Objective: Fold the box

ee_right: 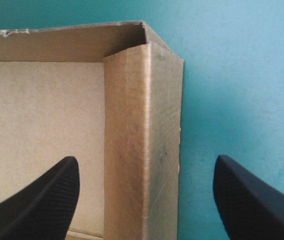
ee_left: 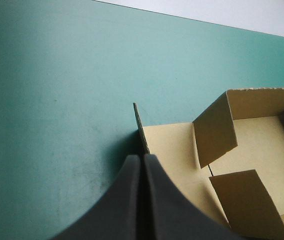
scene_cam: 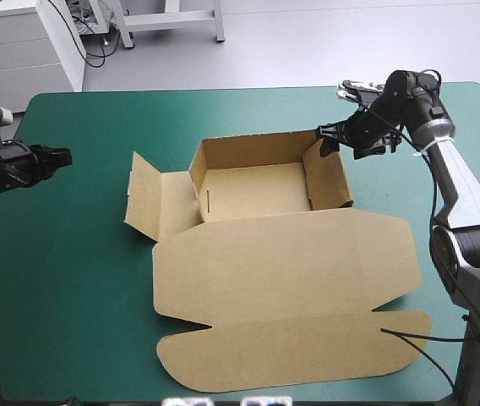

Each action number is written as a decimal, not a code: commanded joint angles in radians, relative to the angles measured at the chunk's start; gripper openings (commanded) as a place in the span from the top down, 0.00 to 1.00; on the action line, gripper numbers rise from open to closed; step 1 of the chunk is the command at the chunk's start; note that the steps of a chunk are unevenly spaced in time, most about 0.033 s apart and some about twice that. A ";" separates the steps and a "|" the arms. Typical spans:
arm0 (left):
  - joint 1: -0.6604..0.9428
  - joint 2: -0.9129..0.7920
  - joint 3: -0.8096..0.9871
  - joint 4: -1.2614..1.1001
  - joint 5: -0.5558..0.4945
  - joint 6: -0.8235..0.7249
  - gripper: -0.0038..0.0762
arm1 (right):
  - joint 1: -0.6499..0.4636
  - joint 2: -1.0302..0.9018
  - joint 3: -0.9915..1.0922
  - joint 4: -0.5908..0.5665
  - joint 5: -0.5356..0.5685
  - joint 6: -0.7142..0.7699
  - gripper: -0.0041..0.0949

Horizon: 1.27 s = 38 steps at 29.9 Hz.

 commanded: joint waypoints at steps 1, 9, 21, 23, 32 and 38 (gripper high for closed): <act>-0.004 -0.030 -0.031 -0.056 -0.009 0.006 0.95 | -0.005 -0.130 -0.021 0.018 0.010 0.014 0.24; -0.004 -0.030 -0.031 -0.056 0.022 0.006 0.95 | 0.057 -0.338 0.170 -0.106 0.008 0.015 0.24; -0.004 -0.030 -0.031 -0.056 0.031 0.006 0.95 | 0.125 -0.233 0.229 -0.247 0.008 0.073 0.24; -0.004 -0.030 -0.031 -0.056 0.031 0.006 0.95 | 0.125 -0.207 0.229 -0.249 0.008 0.075 0.24; -0.004 -0.030 -0.031 -0.054 0.050 0.006 0.95 | 0.125 -0.132 0.229 -0.214 0.008 0.071 0.27; -0.004 -0.030 -0.031 -0.052 0.058 0.006 0.95 | 0.125 -0.128 0.229 -0.214 0.008 0.034 0.58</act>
